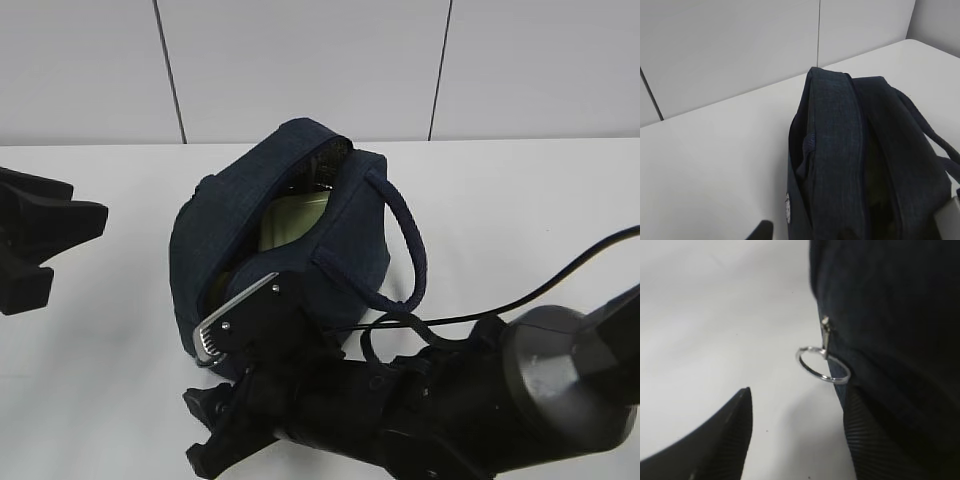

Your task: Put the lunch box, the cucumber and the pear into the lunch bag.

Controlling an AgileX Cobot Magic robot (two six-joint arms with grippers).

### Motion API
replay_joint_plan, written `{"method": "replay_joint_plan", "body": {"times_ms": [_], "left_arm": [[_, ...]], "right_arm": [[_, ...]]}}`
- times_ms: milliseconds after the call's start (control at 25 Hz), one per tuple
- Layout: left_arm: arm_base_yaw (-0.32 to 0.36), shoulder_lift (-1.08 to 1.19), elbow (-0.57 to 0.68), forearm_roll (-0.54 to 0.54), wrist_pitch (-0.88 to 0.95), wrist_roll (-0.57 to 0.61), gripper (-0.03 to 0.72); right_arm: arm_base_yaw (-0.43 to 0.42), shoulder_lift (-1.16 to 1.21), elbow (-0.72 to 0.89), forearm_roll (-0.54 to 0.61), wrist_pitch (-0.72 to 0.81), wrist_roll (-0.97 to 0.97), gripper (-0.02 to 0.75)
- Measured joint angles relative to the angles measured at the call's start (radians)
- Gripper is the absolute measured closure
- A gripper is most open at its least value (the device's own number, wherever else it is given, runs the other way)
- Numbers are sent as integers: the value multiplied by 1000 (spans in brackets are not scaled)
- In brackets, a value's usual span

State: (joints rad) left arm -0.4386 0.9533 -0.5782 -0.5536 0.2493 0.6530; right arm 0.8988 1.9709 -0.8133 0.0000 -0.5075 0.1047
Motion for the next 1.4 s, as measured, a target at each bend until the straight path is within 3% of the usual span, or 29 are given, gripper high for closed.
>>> {"method": "replay_joint_plan", "body": {"times_ms": [840,1040,1400], "left_arm": [[0,0,0,-1,0,0,447],[0,0,0,-1,0,0,447],[0,0,0,-1,0,0,447]], "right_arm": [[0,46,-86,0,99,-14,293],[0,23,-86,63,136,-77,295],[0,17,-86,81,162,-105,351]]}}
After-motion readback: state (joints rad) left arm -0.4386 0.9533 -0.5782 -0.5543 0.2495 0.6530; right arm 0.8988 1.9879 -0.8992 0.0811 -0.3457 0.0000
